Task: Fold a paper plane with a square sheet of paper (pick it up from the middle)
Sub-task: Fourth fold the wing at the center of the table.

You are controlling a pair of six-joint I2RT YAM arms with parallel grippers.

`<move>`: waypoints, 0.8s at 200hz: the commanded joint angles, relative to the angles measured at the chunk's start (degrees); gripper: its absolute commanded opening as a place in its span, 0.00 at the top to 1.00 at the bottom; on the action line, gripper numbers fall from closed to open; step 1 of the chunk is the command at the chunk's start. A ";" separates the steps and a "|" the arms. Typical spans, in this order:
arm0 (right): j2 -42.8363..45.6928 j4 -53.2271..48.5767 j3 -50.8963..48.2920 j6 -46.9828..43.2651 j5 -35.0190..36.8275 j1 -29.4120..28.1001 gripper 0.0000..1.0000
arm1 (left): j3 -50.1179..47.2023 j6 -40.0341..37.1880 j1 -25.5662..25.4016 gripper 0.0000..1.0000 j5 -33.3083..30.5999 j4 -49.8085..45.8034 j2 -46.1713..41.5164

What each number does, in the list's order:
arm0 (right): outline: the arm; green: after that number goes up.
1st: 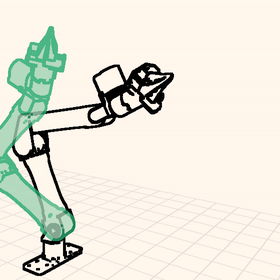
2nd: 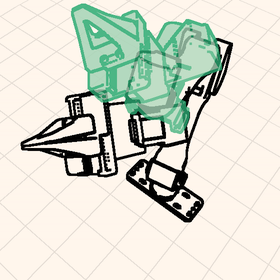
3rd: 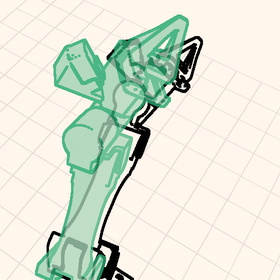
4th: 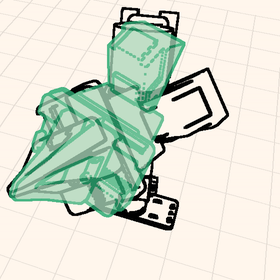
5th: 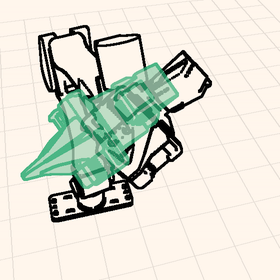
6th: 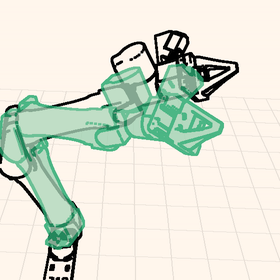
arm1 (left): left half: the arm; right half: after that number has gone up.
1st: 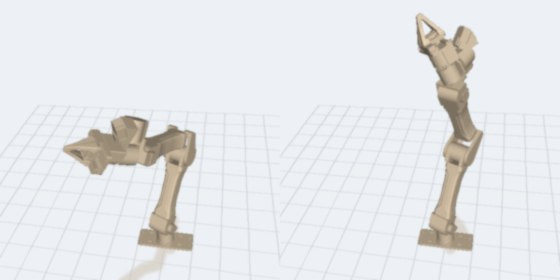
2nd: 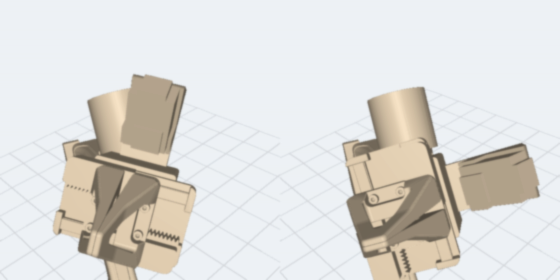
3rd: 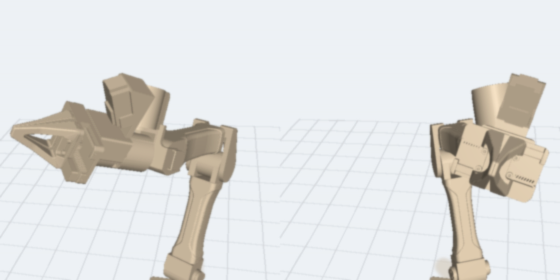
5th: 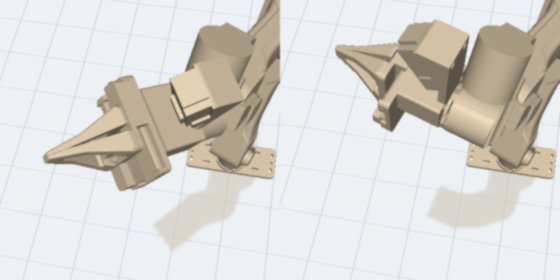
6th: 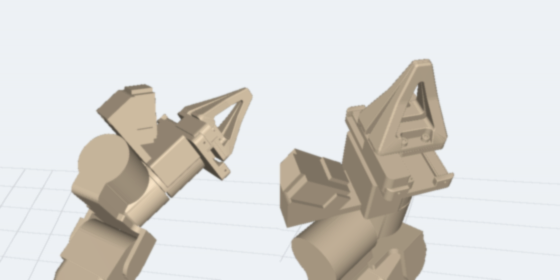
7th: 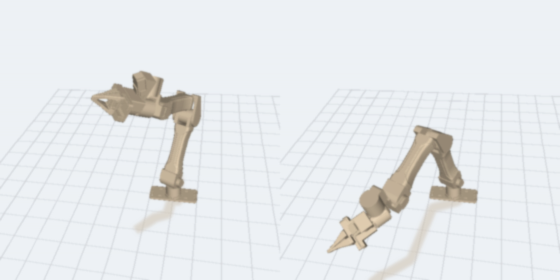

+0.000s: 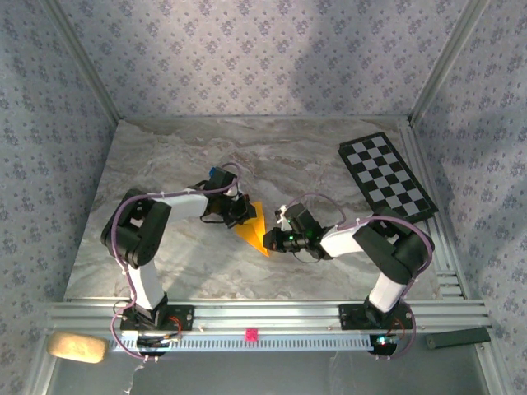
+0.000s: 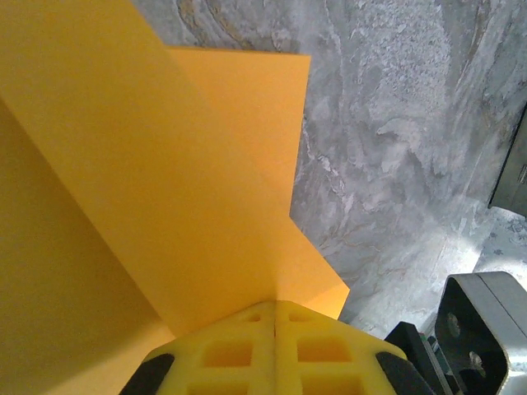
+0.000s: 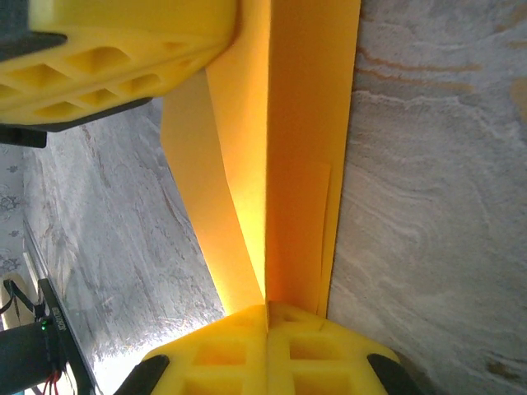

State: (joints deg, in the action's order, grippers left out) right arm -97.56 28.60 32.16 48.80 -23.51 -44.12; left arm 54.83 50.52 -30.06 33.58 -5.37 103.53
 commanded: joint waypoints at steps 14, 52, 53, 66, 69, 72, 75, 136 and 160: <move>-2.38 -5.47 0.07 1.10 1.10 0.43 1.00 | 1.70 -0.50 -0.39 1.00 -0.94 -0.87 0.98; -2.57 -6.44 0.53 1.25 0.27 0.72 1.00 | 1.85 -0.56 -0.38 1.00 -2.26 -1.67 1.50; -2.56 -6.45 0.53 1.27 0.24 0.71 1.00 | 1.86 -0.54 -0.36 1.00 -2.27 -1.62 1.50; -2.75 -6.88 0.75 1.30 -0.10 0.83 1.00 | 1.88 -0.53 -0.49 1.00 -2.55 -1.85 1.76; -2.74 -6.89 0.85 1.30 -0.21 0.86 1.00 | 1.94 -0.61 -0.52 1.00 -2.56 -1.84 1.83; -2.78 -6.97 0.82 1.29 -0.24 0.88 1.00 | 1.93 -0.68 -0.48 1.00 -2.50 -1.84 1.90; -2.81 -6.98 0.95 1.26 -0.31 0.89 1.00 | 1.99 -0.68 -0.44 1.00 -2.63 -1.89 1.93; -3.87 -7.51 1.45 2.09 -1.40 1.18 1.00 | 2.45 -0.77 -0.53 1.00 -3.52 -2.10 2.46; -4.09 -7.76 1.57 2.27 -1.54 1.36 1.00 | 2.62 -0.79 -0.62 1.00 -3.60 -2.19 2.47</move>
State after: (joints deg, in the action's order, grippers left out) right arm -98.59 26.33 33.76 50.28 -26.94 -42.81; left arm 55.79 50.39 -30.39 30.70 -6.26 105.23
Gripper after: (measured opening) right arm 0.051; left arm 0.043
